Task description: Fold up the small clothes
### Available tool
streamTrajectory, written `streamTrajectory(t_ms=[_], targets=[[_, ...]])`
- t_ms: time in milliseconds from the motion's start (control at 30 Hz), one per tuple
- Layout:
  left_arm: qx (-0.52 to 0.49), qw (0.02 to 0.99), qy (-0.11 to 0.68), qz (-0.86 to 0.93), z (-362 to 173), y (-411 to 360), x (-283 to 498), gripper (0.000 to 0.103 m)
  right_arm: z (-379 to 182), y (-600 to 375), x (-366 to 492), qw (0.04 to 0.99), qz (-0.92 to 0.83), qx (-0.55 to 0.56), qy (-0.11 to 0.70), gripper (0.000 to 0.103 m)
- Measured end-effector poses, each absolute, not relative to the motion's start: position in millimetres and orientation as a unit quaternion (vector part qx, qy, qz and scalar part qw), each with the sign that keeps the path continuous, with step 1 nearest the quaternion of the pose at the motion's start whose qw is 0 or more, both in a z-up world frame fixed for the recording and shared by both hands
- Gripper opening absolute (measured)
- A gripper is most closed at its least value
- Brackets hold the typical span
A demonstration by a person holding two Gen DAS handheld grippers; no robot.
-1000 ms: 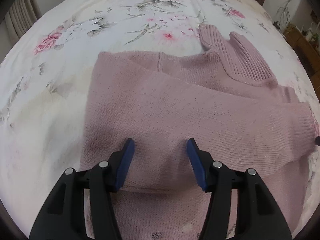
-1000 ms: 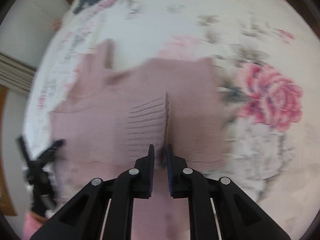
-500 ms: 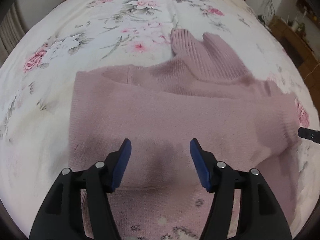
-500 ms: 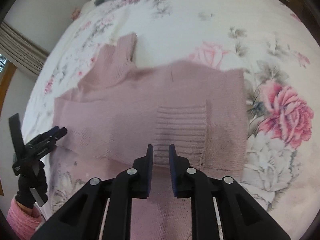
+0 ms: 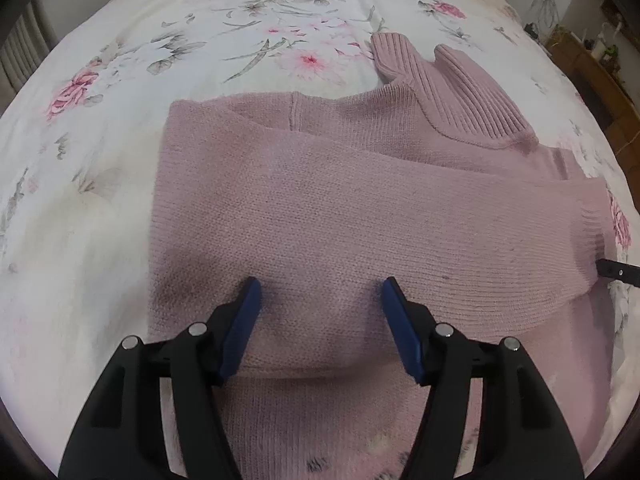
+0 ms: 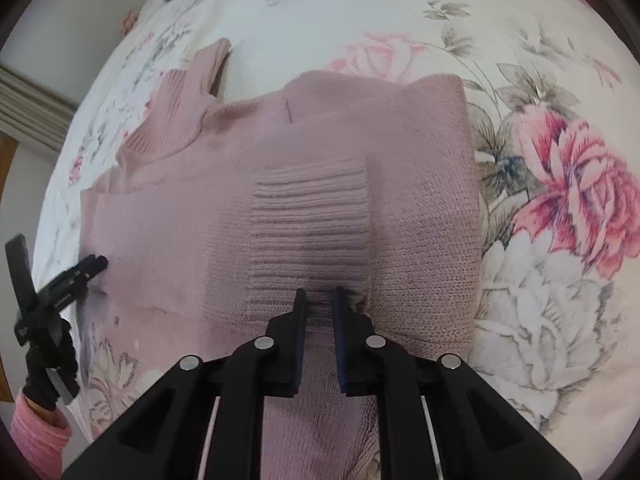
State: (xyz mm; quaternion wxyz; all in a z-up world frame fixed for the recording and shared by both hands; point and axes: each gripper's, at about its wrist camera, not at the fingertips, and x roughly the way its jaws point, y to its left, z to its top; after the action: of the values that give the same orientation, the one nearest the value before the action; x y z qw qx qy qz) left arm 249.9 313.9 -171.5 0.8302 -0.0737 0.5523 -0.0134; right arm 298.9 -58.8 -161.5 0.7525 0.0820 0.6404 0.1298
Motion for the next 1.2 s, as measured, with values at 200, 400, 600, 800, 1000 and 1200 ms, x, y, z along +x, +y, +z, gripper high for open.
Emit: streamTrajectory(t_ms=[200, 400, 600, 800, 1000, 1200], targets=[[-0.084, 0.855, 0.511, -0.032, -122.4, 307.1, 286.0, 0.072, -111.4, -29.5, 343.4, 0.777, 0.174, 0.075, 0.601, 0.036], [-0.09, 0.852, 0.514, -0.043, -114.4, 292.1, 368.1, 0.074, -112.6, 12.2, 425.1, 0.769, 0.201, 0.106, 0.598, 0.05], [-0.106, 0.831, 0.546, -0.026, -142.9, 284.9, 424.1, 0.074, -152.4, 48.2, 490.1, 0.743, 0.192, 0.159, 0.62, 0.063], [-0.116, 0.822, 0.555, -0.051, -164.0, 268.3, 448.2, 0.061, -189.0, 67.5, 517.1, 0.727, 0.18, 0.183, 0.637, 0.061], [-0.109, 0.821, 0.558, -0.063, -170.3, 258.0, 452.5, 0.017, -190.2, 72.8, 514.7, 0.728, 0.206, 0.158, 0.634, 0.013], [-0.159, 0.829, 0.528, -0.089, -155.1, 271.6, 439.6, 0.008, -161.8, 70.8, 497.8, 0.755, 0.233, 0.137, 0.598, 0.012]])
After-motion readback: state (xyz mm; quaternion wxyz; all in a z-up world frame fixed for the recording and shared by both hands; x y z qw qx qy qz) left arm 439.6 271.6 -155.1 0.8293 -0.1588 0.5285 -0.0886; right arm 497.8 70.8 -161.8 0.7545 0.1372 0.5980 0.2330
